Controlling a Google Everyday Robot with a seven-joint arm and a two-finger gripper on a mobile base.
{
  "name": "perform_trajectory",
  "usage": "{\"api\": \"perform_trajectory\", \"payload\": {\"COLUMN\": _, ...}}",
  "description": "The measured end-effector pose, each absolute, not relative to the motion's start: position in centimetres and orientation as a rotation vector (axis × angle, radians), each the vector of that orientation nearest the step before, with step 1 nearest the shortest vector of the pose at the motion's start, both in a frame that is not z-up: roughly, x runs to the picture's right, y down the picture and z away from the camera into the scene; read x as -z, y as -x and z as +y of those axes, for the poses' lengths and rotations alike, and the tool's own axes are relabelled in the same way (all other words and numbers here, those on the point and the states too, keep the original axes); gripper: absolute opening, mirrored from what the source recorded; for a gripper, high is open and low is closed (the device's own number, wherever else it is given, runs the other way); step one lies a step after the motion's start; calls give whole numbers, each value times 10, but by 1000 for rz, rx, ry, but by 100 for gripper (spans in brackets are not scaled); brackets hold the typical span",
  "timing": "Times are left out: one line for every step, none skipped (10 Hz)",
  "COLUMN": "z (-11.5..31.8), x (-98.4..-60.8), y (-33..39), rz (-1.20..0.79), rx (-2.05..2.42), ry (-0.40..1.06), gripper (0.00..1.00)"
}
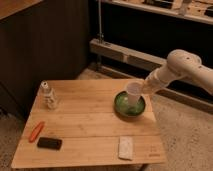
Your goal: Place the ceramic cup in the ceramic bowl
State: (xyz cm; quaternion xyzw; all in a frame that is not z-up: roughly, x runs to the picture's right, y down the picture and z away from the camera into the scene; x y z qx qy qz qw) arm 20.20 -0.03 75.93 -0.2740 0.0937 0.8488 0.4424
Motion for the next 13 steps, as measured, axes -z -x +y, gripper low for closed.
{"api": "perform_trajectory", "payload": {"z": -3, "x": -761, "y": -192, "rz": 235, "rx": -2104, "ry": 682, "gripper": 1}}
{"api": "perform_trajectory", "payload": {"z": -5, "x": -765, "y": -178, "rz": 240, "rx": -2097, "ry": 687, "gripper": 0}}
{"api": "perform_trajectory", "payload": {"z": -4, "x": -768, "y": -174, "rz": 243, "rx": -2095, "ry": 688, "gripper": 0}}
{"api": "perform_trajectory", "payload": {"z": 5, "x": -772, "y": -179, "rz": 251, "rx": -2092, "ry": 686, "gripper": 0}}
{"api": "perform_trajectory", "payload": {"z": 12, "x": -775, "y": -185, "rz": 252, "rx": -2091, "ry": 685, "gripper": 0}}
{"api": "perform_trajectory", "payload": {"z": 15, "x": -775, "y": -190, "rz": 253, "rx": -2095, "ry": 681, "gripper": 0}}
{"api": "perform_trajectory", "payload": {"z": 15, "x": -776, "y": -187, "rz": 251, "rx": -2090, "ry": 683, "gripper": 0}}
{"api": "perform_trajectory", "payload": {"z": 12, "x": -777, "y": -179, "rz": 251, "rx": -2090, "ry": 685, "gripper": 0}}
{"api": "perform_trajectory", "payload": {"z": 11, "x": -780, "y": -170, "rz": 251, "rx": -2087, "ry": 687, "gripper": 1}}
{"api": "perform_trajectory", "payload": {"z": 12, "x": -783, "y": -166, "rz": 252, "rx": -2084, "ry": 689, "gripper": 4}}
{"api": "perform_trajectory", "payload": {"z": 16, "x": -786, "y": -168, "rz": 256, "rx": -2086, "ry": 689, "gripper": 15}}
{"api": "perform_trajectory", "payload": {"z": 21, "x": -788, "y": -174, "rz": 259, "rx": -2085, "ry": 687, "gripper": 24}}
{"api": "perform_trajectory", "payload": {"z": 23, "x": -787, "y": -177, "rz": 257, "rx": -2086, "ry": 686, "gripper": 31}}
